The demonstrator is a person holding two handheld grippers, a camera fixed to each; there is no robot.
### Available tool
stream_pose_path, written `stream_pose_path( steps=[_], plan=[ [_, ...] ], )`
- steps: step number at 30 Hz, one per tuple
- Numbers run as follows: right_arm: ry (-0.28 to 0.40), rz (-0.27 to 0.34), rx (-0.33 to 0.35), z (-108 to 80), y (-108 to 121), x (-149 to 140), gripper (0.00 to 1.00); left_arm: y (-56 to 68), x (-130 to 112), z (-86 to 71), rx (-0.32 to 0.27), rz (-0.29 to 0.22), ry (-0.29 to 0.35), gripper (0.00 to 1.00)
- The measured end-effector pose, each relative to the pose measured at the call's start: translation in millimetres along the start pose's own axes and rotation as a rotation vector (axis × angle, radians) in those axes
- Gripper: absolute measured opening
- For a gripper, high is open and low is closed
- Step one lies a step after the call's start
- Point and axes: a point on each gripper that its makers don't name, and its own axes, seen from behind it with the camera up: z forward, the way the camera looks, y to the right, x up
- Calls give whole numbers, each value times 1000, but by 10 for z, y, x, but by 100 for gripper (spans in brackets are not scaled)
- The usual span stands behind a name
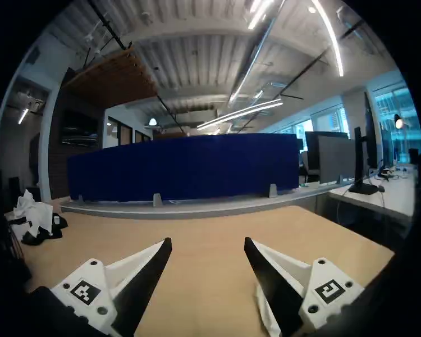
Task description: Fold towel
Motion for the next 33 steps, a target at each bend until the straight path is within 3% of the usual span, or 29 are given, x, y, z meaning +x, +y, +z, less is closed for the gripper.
stream_pose_path(
  steps=[11,33],
  plan=[
    [0,19,-8,-3,64,-267,100,-3,0,2,0,0,0,93],
    [25,21,6,8,32,-276,100,0,0,4,0,0,0,93]
  ],
)
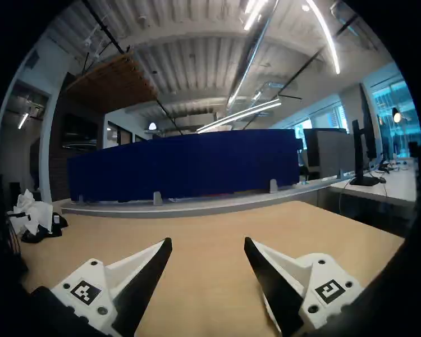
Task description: Fold towel
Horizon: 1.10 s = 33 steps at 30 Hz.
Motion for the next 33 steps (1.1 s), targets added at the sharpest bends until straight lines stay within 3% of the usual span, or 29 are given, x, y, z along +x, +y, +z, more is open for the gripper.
stream_pose_path(
  steps=[12,33],
  plan=[
    [12,-90,11,-23,-137,-56,100,-7,-5,2,0,0,0,93],
    [12,-92,10,-48,-135,-49,100,-3,-1,2,0,0,0,93]
  ],
)
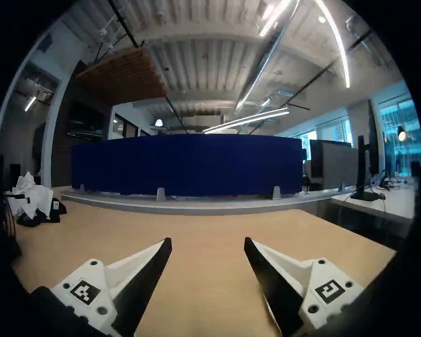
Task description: Fold towel
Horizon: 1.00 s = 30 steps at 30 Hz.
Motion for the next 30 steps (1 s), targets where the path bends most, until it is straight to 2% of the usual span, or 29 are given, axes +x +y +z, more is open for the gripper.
stream_pose_path(
  steps=[30],
  plan=[
    [0,-1,0,-35,0,0,100,-19,-16,14,0,-1,-1,93]
  ],
)
